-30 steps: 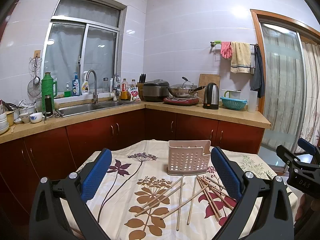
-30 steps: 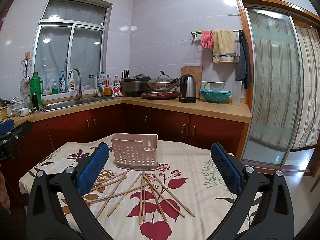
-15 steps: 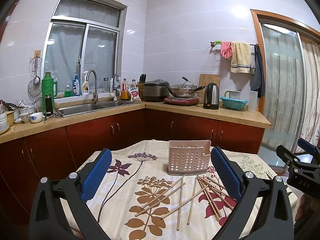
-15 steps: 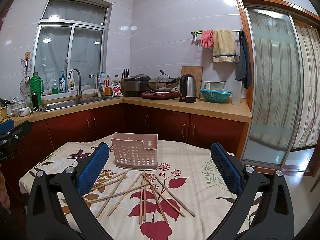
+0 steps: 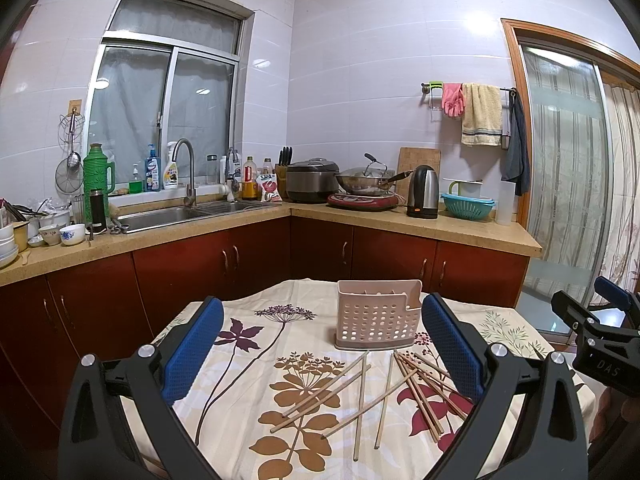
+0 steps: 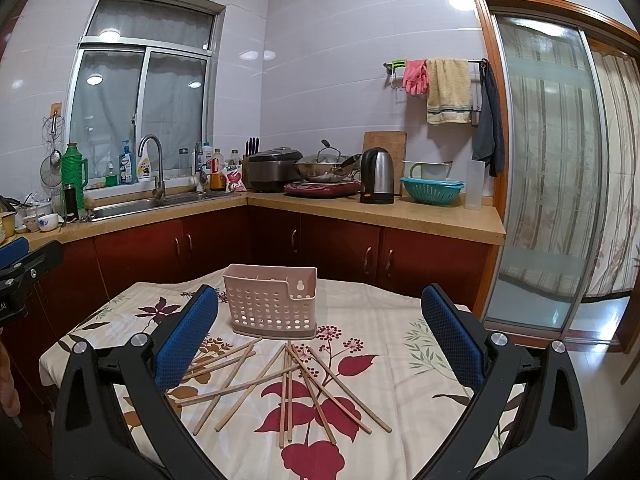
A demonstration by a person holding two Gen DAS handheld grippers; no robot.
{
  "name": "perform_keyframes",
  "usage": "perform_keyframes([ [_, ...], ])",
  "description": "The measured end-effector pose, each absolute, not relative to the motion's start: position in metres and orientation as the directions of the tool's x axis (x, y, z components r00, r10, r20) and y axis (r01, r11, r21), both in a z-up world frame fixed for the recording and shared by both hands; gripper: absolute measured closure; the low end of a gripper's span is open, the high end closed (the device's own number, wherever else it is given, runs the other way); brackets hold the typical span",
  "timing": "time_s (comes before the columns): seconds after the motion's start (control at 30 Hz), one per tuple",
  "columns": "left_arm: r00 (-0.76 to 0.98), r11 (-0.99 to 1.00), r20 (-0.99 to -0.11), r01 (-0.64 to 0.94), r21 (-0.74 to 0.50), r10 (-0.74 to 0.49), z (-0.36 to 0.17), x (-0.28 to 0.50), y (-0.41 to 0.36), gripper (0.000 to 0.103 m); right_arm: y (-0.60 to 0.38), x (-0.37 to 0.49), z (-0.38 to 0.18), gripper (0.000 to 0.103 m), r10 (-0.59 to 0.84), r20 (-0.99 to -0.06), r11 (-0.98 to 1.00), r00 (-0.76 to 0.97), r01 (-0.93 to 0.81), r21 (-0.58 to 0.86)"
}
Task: Organize utensils
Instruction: 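Lower the left tool toward a chopstick while the right tool approaches another chopstick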
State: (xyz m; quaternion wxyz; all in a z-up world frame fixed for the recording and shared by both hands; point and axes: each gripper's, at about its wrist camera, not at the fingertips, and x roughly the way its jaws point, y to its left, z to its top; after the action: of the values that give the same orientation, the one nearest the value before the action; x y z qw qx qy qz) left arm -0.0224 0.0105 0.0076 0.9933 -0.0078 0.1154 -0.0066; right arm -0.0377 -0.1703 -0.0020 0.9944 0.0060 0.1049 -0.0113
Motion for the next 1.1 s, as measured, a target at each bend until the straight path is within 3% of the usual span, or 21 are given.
perform_keyframes([
  [0.43, 0.965, 1.0, -0.261, 0.006, -0.015, -0.009, -0.007, -0.012, 0.018, 0.006, -0.171, -0.024, -0.022, 0.004, -0.016, -0.255, 1.0, 0.967, 0.019, 0.012],
  [1.1, 0.881, 0.989, -0.474, 0.086, 0.119, -0.02, -0.13, 0.064, 0.007, 0.006, -0.206, 0.046, -0.153, 0.004, 0.027, -0.516, 0.997, 0.856, 0.016, 0.079],
])
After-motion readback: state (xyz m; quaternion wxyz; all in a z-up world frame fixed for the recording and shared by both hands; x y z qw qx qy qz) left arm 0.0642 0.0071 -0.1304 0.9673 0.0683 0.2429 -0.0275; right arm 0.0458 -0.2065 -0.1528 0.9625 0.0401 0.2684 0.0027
